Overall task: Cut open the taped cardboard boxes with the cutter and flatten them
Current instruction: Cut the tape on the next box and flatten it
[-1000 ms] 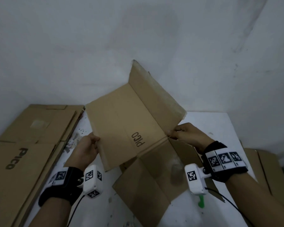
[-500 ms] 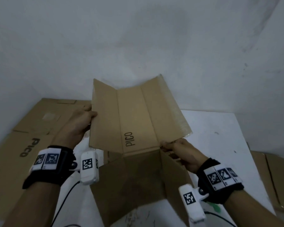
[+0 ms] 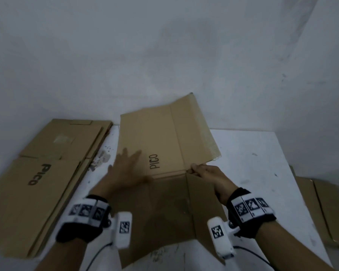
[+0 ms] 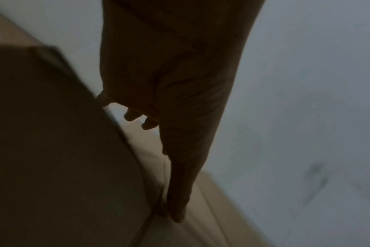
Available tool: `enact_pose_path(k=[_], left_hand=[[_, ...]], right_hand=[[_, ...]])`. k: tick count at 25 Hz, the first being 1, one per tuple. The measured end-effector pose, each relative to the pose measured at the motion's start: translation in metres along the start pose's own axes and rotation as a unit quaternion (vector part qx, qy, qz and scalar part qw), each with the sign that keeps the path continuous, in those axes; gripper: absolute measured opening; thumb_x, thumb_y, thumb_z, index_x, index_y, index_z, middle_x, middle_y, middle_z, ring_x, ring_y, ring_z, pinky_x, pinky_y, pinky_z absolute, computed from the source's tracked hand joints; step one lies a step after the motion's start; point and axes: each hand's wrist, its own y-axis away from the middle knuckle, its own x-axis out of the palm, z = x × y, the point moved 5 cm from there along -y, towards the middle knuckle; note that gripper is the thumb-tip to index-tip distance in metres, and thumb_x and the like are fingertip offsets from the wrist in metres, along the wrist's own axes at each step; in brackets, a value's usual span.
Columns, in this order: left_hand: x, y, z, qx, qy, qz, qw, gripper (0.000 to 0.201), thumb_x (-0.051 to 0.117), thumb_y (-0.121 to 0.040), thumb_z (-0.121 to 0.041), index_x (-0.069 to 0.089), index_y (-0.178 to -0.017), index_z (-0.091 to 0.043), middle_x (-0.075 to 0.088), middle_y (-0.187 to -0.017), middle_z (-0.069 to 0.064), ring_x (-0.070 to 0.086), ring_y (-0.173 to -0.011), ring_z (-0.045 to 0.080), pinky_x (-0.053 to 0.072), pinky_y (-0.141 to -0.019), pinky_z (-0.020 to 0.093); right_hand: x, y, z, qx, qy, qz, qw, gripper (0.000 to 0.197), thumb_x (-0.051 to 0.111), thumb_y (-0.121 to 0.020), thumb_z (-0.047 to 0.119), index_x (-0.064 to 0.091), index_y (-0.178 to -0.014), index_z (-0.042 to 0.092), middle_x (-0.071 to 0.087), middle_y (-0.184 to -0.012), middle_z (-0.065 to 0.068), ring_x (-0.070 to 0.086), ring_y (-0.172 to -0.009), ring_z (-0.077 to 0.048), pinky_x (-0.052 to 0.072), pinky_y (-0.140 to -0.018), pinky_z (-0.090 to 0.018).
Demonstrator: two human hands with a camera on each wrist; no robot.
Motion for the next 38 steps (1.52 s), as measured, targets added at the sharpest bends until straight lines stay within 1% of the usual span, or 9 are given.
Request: enact_pose_path(k=[5, 8, 11, 15, 21, 25, 30, 33, 38], left_hand=[[0.039, 0.013, -0.014, 0.049, -0.123, -0.031, 0.991, 0.117, 0.051, -0.068, -0.089, -0.003, -0.158, -0.037, -0.009, -0.167, 0.004, -0.007, -0.154, 0.028, -0.009, -0.117, 0.061], [0.048, 0.002, -0.022, 0.083, -0.183, -0.037, 0.979, 0.098, 0.054, -0.082, -0.076, 0.008, -0.158, -0.035, 0.004, -0.168, 0.001, 0.004, -0.154, 0.023, -0.007, -0.119, 0.06], [0.081, -0.005, -0.016, 0.084, -0.201, -0.004, 0.976, 0.085, 0.046, -0.09, -0.071, 0.007, -0.158, -0.036, 0.008, -0.167, 0.001, 0.008, -0.153, 0.024, 0.0, -0.12, 0.061], [0.128, 0.0, 0.002, 0.04, -0.165, 0.041, 0.985, 0.082, 0.04, -0.093, -0.068, 0.003, -0.159, -0.034, 0.0, -0.167, 0.005, 0.005, -0.153, 0.03, 0.009, -0.118, 0.06], [0.163, 0.007, 0.022, 0.007, -0.061, 0.084, 0.995, 0.082, 0.029, -0.095, -0.071, -0.01, -0.157, -0.036, -0.024, -0.164, 0.007, -0.02, -0.151, 0.031, -0.002, -0.12, 0.059], [0.167, 0.002, 0.028, -0.006, -0.043, 0.105, 0.994, 0.096, 0.019, -0.077, -0.087, -0.011, -0.156, -0.041, -0.03, -0.162, -0.001, -0.023, -0.151, 0.024, -0.005, -0.117, 0.064], [0.175, 0.001, 0.029, -0.02, -0.052, 0.104, 0.993, 0.082, 0.026, -0.09, -0.078, -0.017, -0.152, -0.047, -0.035, -0.159, -0.007, -0.023, -0.15, 0.021, -0.005, -0.112, 0.073], [0.171, -0.001, 0.033, -0.026, -0.019, 0.097, 0.995, 0.089, 0.035, -0.085, -0.081, -0.012, -0.153, -0.049, -0.038, -0.158, -0.002, -0.026, -0.149, 0.025, -0.002, -0.112, 0.074], [0.163, -0.002, 0.031, -0.077, 0.012, 0.063, 0.995, 0.095, 0.046, -0.074, -0.088, 0.003, -0.151, -0.053, -0.038, -0.157, 0.005, -0.023, -0.15, 0.03, 0.013, -0.111, 0.073]], right_hand=[[0.004, 0.021, -0.005, -0.013, 0.013, 0.065, 0.998, 0.052, 0.05, -0.087, 0.074, 0.068, -0.115, 0.034, 0.07, -0.114, 0.006, 0.063, -0.107, -0.016, 0.049, -0.083, -0.032], [0.001, 0.03, 0.0, -0.075, 0.053, 0.062, 0.994, 0.023, 0.073, -0.09, 0.033, 0.067, -0.112, 0.03, 0.067, -0.11, 0.006, 0.064, -0.101, -0.012, 0.05, -0.073, -0.02], [-0.013, 0.016, -0.016, -0.07, 0.084, -0.039, 0.993, 0.03, 0.061, -0.086, -0.004, 0.069, -0.101, 0.022, 0.068, -0.09, 0.001, 0.066, -0.089, -0.019, 0.057, -0.072, -0.029], [-0.035, -0.01, -0.058, -0.013, 0.174, -0.125, 0.977, 0.027, 0.061, -0.084, 0.002, 0.066, -0.101, 0.022, 0.07, -0.086, -0.007, 0.066, -0.083, -0.023, 0.058, -0.078, -0.036], [-0.043, -0.021, -0.094, 0.023, 0.312, -0.143, 0.939, 0.064, 0.061, -0.087, 0.012, 0.035, -0.146, 0.021, 0.056, -0.121, -0.013, 0.057, -0.101, -0.027, 0.045, -0.076, -0.031], [-0.031, -0.024, -0.112, 0.019, 0.408, -0.126, 0.904, 0.053, 0.052, -0.09, 0.014, 0.037, -0.141, 0.022, 0.046, -0.125, -0.014, 0.046, -0.116, -0.032, 0.043, -0.086, -0.038], [-0.014, -0.018, -0.128, 0.034, 0.526, -0.153, 0.836, 0.051, 0.047, -0.089, 0.008, 0.035, -0.137, 0.019, 0.041, -0.124, -0.01, 0.038, -0.115, -0.03, 0.039, -0.092, -0.041], [-0.005, -0.009, -0.134, 0.026, 0.509, -0.154, 0.847, 0.059, 0.047, -0.094, 0.018, 0.023, -0.148, 0.019, 0.04, -0.127, -0.011, 0.037, -0.117, -0.03, 0.037, -0.095, -0.043], [-0.014, -0.005, -0.129, 0.096, 0.277, -0.143, 0.945, 0.088, 0.067, -0.089, 0.039, 0.015, -0.155, 0.015, 0.034, -0.145, -0.019, 0.035, -0.133, -0.036, 0.037, -0.107, -0.04]])
